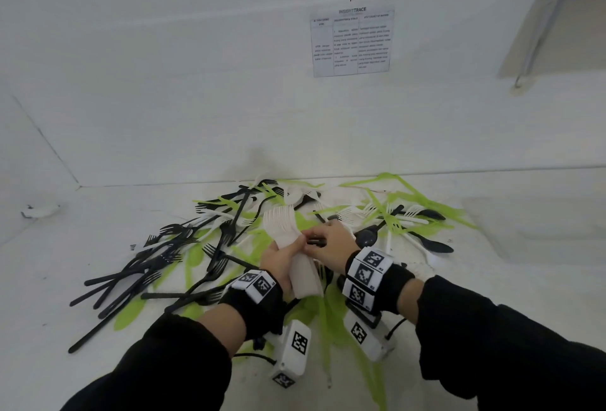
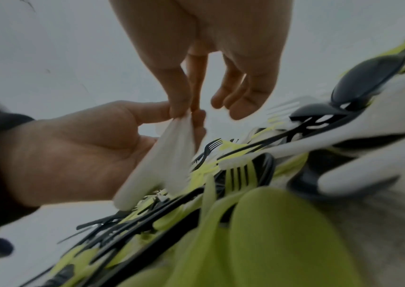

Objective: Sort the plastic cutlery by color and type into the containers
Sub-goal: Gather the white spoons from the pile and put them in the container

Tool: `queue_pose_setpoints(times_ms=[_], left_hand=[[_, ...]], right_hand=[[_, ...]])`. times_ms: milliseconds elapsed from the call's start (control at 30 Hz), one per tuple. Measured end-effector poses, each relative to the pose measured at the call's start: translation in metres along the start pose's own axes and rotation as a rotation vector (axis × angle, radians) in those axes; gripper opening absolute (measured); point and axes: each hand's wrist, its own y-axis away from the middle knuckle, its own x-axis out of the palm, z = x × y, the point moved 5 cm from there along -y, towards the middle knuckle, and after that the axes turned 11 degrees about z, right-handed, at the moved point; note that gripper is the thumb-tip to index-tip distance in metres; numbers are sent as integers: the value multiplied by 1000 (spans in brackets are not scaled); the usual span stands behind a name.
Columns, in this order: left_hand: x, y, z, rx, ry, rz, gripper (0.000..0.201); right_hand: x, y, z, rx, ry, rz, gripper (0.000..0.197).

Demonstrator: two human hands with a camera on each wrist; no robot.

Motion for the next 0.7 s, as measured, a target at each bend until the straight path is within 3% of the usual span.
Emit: queue_pose_setpoints(times_ms=[100,167,233,367,500,700], left_hand=[[-2,-4,-3,8,-68,29,23],[1,-4,-6,16,-94,61,16],[3,-4,-8,20,-83,74,21],[5,-2,-4,37,-60,49,23],[11,2,2,29,-44,43,11],[20,5,9,53,-23,21,13]], right_hand=[[-17,6,-1,34,88,56,34],[-49,8,-18,139,82,-17,29],[-86,12,-45,296,280,-56,27],[-124,30,-101,521,700,197,29],[-129,41,-121,415,838,343,39],[-114,41,-120,267,1014,470,40]])
